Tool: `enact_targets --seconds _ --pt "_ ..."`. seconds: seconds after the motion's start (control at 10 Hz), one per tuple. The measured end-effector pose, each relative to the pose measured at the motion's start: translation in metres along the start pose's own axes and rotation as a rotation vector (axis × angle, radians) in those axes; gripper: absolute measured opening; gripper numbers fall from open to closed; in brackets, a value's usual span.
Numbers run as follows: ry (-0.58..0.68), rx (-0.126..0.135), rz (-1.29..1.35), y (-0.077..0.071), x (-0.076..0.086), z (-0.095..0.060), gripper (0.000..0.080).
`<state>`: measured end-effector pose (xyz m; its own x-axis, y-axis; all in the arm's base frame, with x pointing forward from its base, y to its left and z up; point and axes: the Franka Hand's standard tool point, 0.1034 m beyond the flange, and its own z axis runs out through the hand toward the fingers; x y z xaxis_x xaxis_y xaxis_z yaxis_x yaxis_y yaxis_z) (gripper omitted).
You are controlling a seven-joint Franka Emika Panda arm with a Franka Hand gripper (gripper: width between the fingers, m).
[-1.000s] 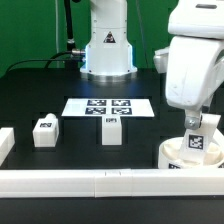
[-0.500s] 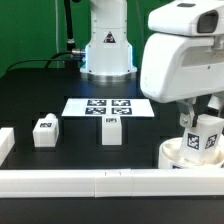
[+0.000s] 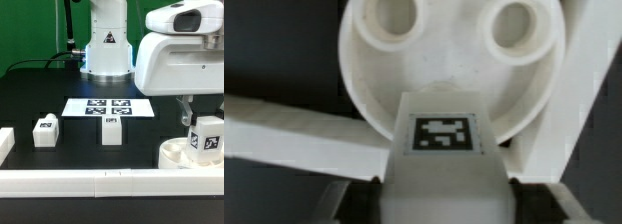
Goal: Assemble stool
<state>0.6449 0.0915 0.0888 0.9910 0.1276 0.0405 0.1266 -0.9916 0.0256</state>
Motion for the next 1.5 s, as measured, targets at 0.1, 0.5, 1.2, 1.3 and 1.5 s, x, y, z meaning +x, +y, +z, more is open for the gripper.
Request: enact_targets --seconds 0.1,0.5,1.2,1.3,1.5 --pt "0.013 0.009 0.12 -0.003 0.0 0.0 0.0335" --pt "0.034 0.059 0.655 -0.016 -0.001 0.004 0.0335" --pt "0.016 0.065 0.912 -0.017 -0.001 0.002 0.0597" --pt "0.024 0.073 0.855 -0.017 0.002 -0.007 0.0597" --pt "0.048 0.102 0.775 -0.017 0.009 -0.031 0.0639"
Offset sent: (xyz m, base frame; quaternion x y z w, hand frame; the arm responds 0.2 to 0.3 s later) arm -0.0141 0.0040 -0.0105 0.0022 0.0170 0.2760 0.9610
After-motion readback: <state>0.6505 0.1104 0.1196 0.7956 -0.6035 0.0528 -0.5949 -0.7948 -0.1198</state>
